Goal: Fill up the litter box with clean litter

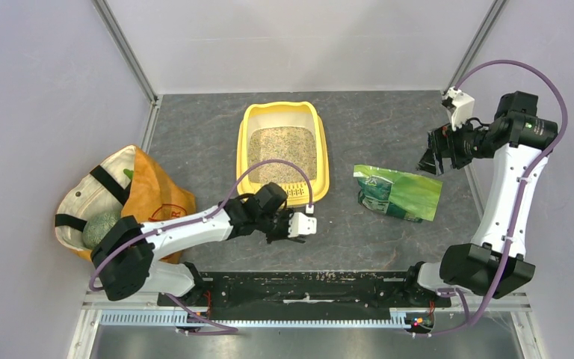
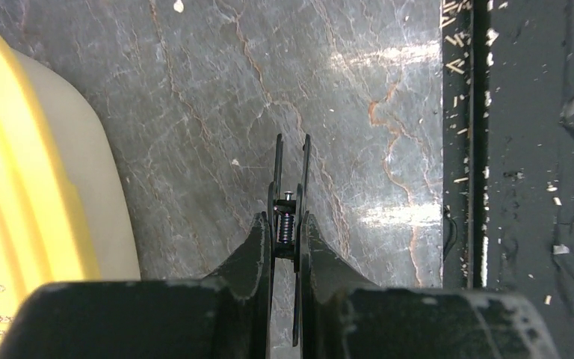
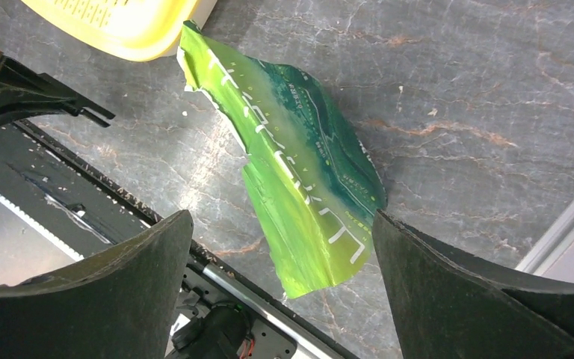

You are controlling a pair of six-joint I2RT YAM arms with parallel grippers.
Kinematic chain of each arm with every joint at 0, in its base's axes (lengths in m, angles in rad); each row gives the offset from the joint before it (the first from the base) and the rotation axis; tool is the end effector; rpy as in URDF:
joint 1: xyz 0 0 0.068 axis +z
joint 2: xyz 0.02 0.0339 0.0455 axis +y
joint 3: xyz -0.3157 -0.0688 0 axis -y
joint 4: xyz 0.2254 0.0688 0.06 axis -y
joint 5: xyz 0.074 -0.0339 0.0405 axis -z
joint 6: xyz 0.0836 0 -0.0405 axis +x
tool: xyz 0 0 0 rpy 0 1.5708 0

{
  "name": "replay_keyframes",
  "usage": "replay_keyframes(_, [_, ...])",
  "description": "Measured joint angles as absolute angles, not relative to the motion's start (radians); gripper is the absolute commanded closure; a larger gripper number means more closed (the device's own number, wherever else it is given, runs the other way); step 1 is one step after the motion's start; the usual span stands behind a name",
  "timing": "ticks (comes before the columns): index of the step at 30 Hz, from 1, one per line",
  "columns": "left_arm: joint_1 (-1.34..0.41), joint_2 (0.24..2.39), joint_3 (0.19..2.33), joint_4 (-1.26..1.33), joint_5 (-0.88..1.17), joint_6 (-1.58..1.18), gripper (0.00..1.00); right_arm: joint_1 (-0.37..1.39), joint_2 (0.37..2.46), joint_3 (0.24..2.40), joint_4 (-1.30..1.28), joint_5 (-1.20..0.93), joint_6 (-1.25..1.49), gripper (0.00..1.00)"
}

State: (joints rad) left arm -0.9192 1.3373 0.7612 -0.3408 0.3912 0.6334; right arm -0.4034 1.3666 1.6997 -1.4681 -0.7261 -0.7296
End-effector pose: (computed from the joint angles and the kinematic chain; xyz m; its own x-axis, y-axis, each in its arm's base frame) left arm 0.1327 -0.2266 0.2281 0.1303 0.7314 -0.6694 0.9907 -0.0703 0.1161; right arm 0.2122 -0.0302 0.4293 -0.6454 -0.2665 -0.7159 -0.5291 0.8319 0.1673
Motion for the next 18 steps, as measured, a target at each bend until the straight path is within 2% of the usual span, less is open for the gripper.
replay_keyframes(7, [-0.992,1.337,0.664,-0.154,0.228,0.622,0.97,-0.403,1.387,1.7,-1.495,-0.729,-0.733,0.03])
replay_keyframes(12, [-1.028,1.362,0.648,-0.037,0.174,0.63,0.68,-0.403,1.391,1.7,-1.516,-0.729,-0.738,0.03])
replay_keyframes(18, [-1.037,1.379,0.649,-0.068,0.198,0.639,0.29,-0.403,1.403,1.7,-1.549,-0.729,-0.768,0.03])
